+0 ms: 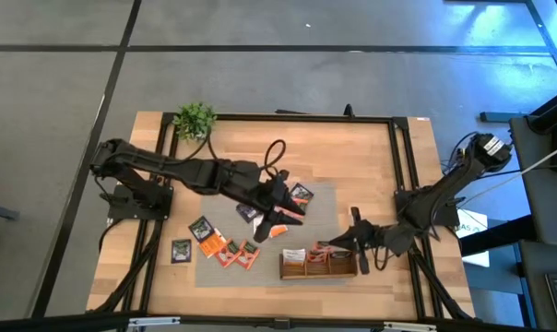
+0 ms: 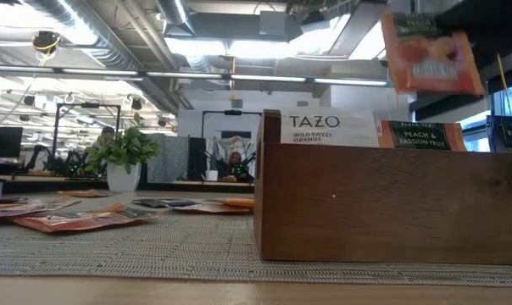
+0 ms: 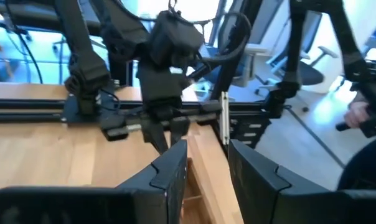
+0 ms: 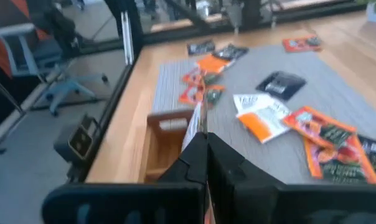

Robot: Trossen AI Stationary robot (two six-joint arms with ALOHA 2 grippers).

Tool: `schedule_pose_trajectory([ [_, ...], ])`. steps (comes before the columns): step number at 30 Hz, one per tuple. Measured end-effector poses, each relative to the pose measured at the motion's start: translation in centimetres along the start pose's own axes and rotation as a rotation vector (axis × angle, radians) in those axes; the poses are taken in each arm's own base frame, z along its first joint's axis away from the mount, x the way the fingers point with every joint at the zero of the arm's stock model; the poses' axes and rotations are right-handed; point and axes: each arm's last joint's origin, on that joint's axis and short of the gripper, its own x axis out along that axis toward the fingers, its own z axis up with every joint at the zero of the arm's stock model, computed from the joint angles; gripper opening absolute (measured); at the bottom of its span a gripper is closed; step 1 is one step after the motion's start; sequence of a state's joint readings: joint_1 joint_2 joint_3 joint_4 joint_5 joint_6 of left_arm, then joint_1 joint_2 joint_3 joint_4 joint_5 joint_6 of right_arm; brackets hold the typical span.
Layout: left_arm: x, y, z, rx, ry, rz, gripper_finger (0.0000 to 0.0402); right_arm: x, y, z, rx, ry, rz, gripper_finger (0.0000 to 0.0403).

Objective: Pick & Place Tea
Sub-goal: Put the yellow tea bag into the middle compartment of the wooden organizer

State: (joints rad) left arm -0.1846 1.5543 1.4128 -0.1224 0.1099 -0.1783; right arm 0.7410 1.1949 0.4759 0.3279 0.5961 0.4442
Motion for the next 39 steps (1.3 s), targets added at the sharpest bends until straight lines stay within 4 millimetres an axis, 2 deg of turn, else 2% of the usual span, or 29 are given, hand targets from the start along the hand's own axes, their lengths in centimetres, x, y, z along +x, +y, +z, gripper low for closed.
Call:
schedule_pose_trajectory([
  [11, 0.2, -2.0, -0.4, 0.025, -0.018, 0.111, 0.0115, 1.8, 0.8, -2.4, -0.02, 0.051, -0.003, 0.0005],
  [25, 0.2, -1.9, -0.4, 0.026, -0.02, 0.128, 0.0115, 3.5, 0.8, -4.7, -0.059, 0.07, -0.086, 0.0005],
  [32, 0.2, -1.9, -0.4, 0.027, -0.02, 0.127, 0.0115, 3.6, 0.9, -4.7, -0.053, 0.064, -0.073, 0.0008],
  [39, 0.2, -1.9, -0.4, 0.027, -0.019, 0.127, 0.0115, 3.6, 1.0, -4.7, -0.052, 0.078, -0.046, 0.0032],
])
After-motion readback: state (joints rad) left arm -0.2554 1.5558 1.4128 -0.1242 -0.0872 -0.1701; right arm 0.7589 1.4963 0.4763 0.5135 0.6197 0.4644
